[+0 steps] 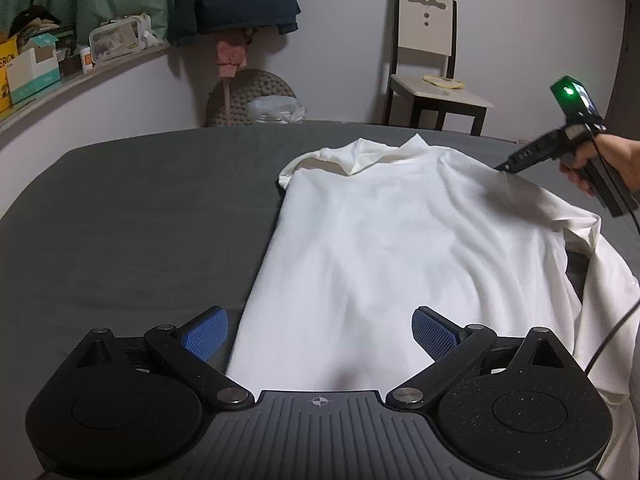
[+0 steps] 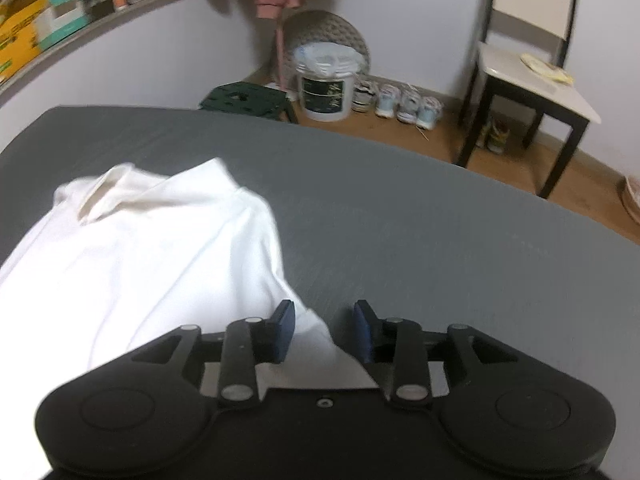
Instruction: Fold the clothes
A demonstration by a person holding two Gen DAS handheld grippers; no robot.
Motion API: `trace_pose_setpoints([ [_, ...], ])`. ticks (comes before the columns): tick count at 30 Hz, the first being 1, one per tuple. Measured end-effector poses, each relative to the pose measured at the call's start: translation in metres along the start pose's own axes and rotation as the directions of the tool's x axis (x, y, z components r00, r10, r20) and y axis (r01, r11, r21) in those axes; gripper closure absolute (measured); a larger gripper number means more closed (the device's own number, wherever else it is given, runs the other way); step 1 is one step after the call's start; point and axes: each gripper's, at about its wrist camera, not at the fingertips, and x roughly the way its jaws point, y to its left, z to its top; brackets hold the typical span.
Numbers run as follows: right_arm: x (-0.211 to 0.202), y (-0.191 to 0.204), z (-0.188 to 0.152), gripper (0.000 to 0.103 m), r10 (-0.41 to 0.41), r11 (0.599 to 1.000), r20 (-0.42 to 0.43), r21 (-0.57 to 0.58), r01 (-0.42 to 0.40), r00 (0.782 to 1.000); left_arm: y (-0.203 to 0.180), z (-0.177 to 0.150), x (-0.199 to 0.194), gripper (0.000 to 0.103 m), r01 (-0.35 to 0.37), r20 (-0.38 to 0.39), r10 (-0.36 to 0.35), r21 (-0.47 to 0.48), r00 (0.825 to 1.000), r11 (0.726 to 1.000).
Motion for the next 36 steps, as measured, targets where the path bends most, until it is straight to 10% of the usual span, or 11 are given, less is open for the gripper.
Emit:
trace_pose_setpoints([
  [15,-0.008,-0.001,-0.021,0.07,0.079,0.997,0.12,-0.036,-0.075,0.99,-0.002,-0.001,0.003,0.004,-0.013,-0.009,0.014,0.022,1.0,1.0],
  [27,0.003,0.044,-0.043,0.07,-0.026,0.918,0.162,-0.387,0.088,0.986,-0.003,-0.003,0.006,0.004,-0.018,-0.022,0.019,0.034,1.0,0.999],
  [31,0.011,0.037,-0.037,0.044,-0.07,0.944,0.186,-0.306,0.126,0.98,-0.003,-0.004,0.006,0.004,-0.024,-0.022,0.024,0.037,0.999,0.999],
  [36,0.015,0.029,-0.029,0.091,0.048,0.97,0.12,-0.241,-0.018,0.992,-0.001,-0.004,0.005,0.004,-0.033,-0.021,0.034,0.035,0.999,0.999],
])
